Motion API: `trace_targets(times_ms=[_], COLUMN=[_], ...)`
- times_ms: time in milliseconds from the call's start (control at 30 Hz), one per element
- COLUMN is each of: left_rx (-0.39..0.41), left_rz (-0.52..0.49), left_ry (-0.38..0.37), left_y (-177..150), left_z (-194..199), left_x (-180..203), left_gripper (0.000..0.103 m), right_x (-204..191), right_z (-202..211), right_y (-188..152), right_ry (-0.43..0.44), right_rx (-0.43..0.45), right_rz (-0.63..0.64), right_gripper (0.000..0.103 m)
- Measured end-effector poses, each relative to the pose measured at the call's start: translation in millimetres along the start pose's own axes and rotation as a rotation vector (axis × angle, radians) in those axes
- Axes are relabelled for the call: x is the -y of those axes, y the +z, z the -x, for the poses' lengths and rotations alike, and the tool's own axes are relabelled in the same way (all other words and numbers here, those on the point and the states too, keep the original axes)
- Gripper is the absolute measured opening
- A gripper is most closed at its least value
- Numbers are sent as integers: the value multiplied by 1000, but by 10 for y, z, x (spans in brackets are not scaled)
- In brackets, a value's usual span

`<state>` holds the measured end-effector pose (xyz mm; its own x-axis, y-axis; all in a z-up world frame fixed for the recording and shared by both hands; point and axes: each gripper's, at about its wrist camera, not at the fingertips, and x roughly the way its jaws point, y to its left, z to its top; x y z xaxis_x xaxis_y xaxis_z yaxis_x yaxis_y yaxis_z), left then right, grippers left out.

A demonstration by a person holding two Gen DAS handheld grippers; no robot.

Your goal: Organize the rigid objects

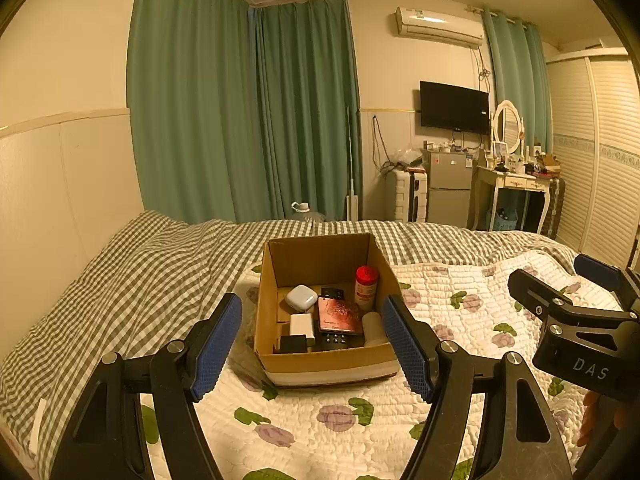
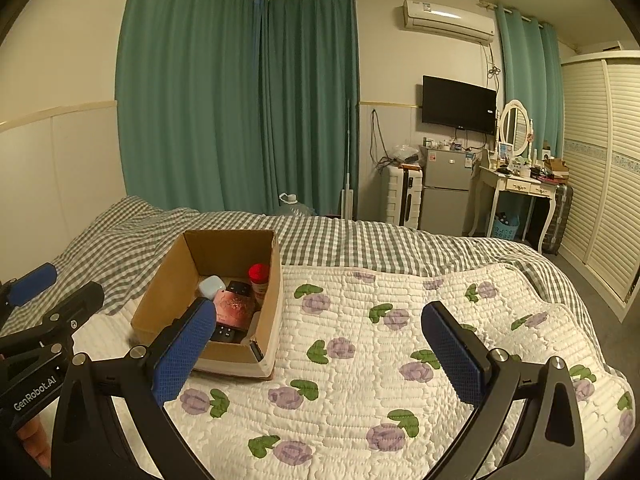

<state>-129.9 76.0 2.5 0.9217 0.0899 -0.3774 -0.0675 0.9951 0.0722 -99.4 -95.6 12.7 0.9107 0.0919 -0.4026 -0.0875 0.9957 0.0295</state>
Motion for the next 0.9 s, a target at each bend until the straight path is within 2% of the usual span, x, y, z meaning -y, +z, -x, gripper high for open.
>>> trace_targets(times_ms=[900], left_rx=[-16], left_rz=[-13], left_ry=[2], left_y=[-55], left_z=[-33], left_x=[-50], left_gripper=[75], right_x=[-36], right_z=[-37], right_y=[-74], right_ry=[1], right_rx=[-15], right_rz=[-2], right_gripper=[103])
